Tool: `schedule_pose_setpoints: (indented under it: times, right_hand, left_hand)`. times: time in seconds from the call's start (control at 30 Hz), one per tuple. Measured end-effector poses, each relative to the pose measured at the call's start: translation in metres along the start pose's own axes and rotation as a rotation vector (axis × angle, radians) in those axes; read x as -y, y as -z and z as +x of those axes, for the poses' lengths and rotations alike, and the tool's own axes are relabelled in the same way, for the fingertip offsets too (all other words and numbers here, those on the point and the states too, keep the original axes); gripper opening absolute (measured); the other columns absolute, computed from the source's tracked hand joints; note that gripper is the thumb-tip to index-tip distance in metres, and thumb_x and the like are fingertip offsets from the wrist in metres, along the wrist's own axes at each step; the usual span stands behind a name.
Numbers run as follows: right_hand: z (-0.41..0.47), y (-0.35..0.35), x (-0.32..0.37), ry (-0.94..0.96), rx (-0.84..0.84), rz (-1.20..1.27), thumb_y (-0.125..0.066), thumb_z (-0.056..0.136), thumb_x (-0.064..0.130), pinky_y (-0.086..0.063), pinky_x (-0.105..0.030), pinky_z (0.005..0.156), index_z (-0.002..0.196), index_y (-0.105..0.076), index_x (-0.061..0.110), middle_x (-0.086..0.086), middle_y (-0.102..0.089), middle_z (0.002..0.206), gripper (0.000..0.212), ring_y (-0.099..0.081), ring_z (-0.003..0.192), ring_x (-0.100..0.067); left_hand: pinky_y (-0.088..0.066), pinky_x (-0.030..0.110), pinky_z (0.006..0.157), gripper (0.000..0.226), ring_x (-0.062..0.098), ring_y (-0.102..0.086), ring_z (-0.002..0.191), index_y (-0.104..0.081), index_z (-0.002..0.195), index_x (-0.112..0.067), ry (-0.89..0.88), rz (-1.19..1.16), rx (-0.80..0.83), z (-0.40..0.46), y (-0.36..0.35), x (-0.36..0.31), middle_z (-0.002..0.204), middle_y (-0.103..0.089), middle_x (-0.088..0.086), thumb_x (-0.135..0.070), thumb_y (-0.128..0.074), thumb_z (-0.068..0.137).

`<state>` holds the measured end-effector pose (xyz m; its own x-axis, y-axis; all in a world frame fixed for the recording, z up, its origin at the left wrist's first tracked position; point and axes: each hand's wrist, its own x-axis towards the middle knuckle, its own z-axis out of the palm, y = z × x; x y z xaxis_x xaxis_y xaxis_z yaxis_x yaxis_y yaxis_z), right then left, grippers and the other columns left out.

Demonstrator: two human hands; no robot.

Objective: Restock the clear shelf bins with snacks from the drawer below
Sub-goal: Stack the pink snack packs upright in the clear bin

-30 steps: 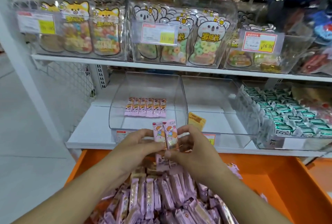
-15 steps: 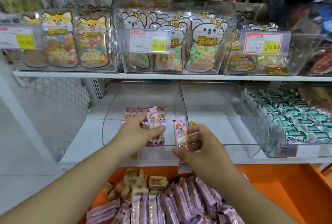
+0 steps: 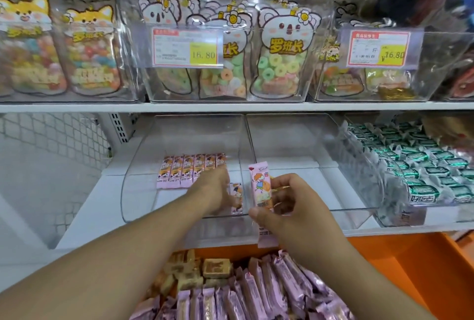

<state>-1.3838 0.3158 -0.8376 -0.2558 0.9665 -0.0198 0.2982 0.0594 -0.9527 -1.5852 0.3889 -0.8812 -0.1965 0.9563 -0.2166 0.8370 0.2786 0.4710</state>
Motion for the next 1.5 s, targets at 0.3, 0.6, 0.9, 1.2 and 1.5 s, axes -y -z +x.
schedule_pose_setpoints:
  times: [0.3, 0.6, 0.9, 1.2, 1.5]
  right_hand:
    - [-0.002, 0.008, 0.0, 0.038, -0.051, -0.067, -0.089, 0.081, 0.027, -0.053, -0.02, 0.06, 0.102, -0.059, 0.034, 0.016, -0.067, 0.083, 0.038, -0.062, 0.07, -0.002]
    - [0.005, 0.011, -0.007, 0.003, -0.05, 0.006, -0.091, 0.078, 0.029, -0.063, -0.04, 0.074, 0.105, -0.059, 0.038, 0.014, -0.067, 0.088, 0.042, -0.065, 0.076, -0.007]
    - [0.012, 0.011, -0.016, -0.001, -0.012, 0.073, -0.091, 0.078, 0.025, -0.065, -0.043, 0.063, 0.098, -0.062, 0.041, 0.012, -0.068, 0.089, 0.038, -0.065, 0.077, -0.01]
    - [0.008, 0.007, -0.009, -0.014, 0.005, 0.066, -0.09, 0.081, 0.022, -0.065, -0.044, 0.062, 0.106, -0.06, 0.037, 0.009, -0.066, 0.092, 0.042, -0.065, 0.077, -0.006]
    - [-0.009, -0.012, 0.011, 0.132, 0.101, -0.077, -0.08, 0.09, 0.036, -0.056, -0.022, 0.076, 0.148, -0.03, 0.066, 0.003, -0.056, 0.104, 0.082, -0.062, 0.091, -0.015]
  left_hand:
    - [-0.036, 0.036, 0.114, 0.08, 0.016, -0.036, 0.136, -0.06, 0.138, -0.039, -0.351, 0.255, 0.071, -0.001, 0.011, 0.029, 0.147, -0.048, -0.018, -0.064, -0.087, 0.068]
    - [-0.025, 0.039, 0.119, 0.052, 0.025, -0.024, 0.148, -0.058, 0.143, -0.038, -0.364, 0.362, -0.093, 0.027, 0.005, 0.018, 0.165, -0.033, -0.009, -0.045, -0.071, 0.093]
    - [-0.036, 0.045, 0.116, 0.054, 0.032, -0.036, 0.141, -0.05, 0.15, -0.035, -0.298, 0.456, -0.171, 0.068, 0.003, 0.021, 0.158, -0.044, -0.002, -0.046, -0.059, 0.098]
    - [-0.043, 0.04, 0.111, 0.047, 0.035, -0.05, 0.133, -0.061, 0.142, -0.025, -0.288, 0.202, -0.186, 0.038, 0.019, 0.029, 0.144, -0.057, 0.005, -0.04, -0.063, 0.097]
    - [-0.026, 0.031, 0.117, 0.037, 0.022, -0.039, 0.144, -0.066, 0.135, -0.029, -0.29, 0.044, -0.463, -0.082, 0.083, 0.072, 0.155, -0.048, -0.007, -0.03, -0.066, 0.098]
